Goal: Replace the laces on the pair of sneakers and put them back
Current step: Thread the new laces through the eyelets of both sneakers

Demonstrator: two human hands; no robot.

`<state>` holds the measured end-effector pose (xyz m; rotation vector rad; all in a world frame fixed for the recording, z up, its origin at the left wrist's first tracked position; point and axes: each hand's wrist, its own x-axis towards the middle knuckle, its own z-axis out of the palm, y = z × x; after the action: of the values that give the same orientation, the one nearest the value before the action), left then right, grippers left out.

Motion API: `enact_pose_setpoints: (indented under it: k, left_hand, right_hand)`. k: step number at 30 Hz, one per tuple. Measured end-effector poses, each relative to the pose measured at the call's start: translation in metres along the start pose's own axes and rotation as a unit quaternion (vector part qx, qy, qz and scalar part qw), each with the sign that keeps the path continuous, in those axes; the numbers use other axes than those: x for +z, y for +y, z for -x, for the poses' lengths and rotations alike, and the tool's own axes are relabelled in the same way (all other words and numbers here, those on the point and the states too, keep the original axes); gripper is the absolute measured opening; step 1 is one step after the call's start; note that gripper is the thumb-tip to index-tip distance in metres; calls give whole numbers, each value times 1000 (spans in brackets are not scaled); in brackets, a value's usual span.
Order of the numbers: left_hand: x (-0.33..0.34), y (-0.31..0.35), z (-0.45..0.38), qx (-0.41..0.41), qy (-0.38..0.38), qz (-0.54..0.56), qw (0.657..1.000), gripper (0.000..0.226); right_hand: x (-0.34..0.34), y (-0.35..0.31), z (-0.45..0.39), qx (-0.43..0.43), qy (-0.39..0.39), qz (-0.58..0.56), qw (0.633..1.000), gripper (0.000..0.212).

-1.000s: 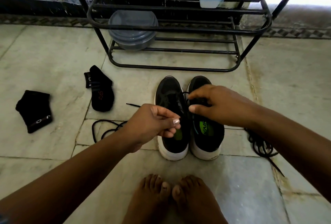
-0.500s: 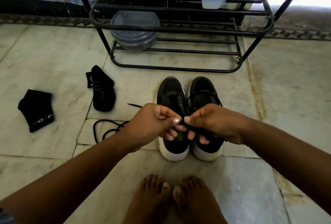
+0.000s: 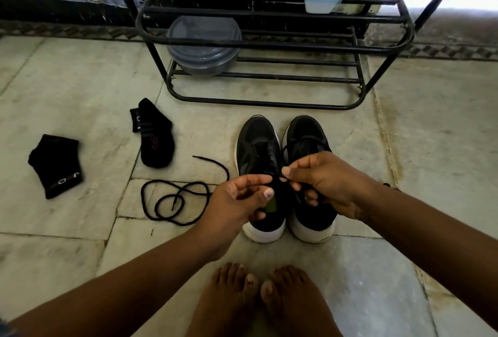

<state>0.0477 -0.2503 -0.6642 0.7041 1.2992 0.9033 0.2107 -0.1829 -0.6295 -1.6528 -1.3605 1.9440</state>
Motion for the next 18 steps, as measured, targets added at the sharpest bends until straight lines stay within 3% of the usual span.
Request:
enact_pose_setpoints:
  k: [8, 18]
  left_hand:
    - [12, 3, -7, -72, 55, 113, 989, 12]
    - [14, 7, -11, -63, 88, 144, 984, 15]
  right_hand:
    - [11, 3, 0, -28, 29, 44, 998, 18]
    - [19, 12, -2, -74, 52, 18, 996, 17]
